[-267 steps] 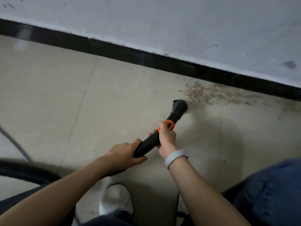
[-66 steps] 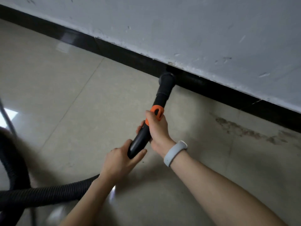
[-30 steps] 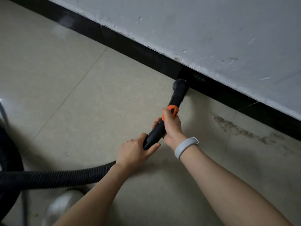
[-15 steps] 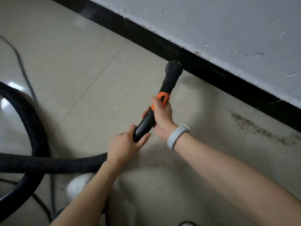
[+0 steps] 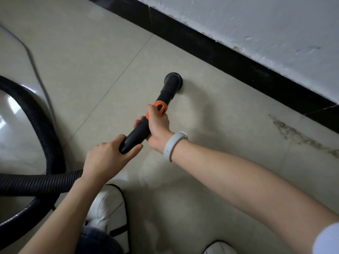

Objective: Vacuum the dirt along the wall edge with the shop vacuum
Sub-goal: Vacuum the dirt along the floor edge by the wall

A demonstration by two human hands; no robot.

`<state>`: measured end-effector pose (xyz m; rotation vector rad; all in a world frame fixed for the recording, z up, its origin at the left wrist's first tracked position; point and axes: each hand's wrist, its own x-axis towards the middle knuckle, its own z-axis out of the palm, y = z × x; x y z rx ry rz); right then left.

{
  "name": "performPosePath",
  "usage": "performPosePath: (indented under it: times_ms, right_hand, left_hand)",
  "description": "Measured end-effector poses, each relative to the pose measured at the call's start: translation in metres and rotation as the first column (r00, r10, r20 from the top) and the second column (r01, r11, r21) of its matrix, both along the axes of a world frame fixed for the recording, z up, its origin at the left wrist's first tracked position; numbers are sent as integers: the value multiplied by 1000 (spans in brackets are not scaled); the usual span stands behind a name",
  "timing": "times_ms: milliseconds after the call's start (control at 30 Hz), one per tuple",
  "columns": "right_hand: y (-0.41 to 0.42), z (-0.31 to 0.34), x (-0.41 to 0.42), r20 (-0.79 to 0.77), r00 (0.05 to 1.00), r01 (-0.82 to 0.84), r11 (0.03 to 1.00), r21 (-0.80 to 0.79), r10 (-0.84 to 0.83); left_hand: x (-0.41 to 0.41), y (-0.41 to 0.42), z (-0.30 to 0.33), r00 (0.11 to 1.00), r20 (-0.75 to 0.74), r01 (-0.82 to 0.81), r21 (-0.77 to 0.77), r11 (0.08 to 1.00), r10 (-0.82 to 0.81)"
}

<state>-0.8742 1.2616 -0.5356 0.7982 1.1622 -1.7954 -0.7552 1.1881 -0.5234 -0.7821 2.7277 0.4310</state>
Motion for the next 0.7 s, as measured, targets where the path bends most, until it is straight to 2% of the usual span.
performPosePath:
  times_ms: [200,333,433,567,700]
  right_hand:
    - [64,-2,19,71,983,167,985,45,-170]
    - [106,-2,40,124,940,312,948,63,-318]
    - [119,-4,48,159,916,369,929,36,-370]
    - [122,6,47,200,922,328,943,54,-332]
    - [135,24,28,160,975,122,976,183,-152]
  left_hand:
    - [1,36,-3,980,31,188,146,971,-194]
    - [8,57,-12,927,12,372,112,921,-376]
    - [6,59,-13,887,82,443,126,888,-454]
    - [-4,63,6,846,232,445,190,875,-481]
    - [-23,76,38,809,319,428,256,867,-493]
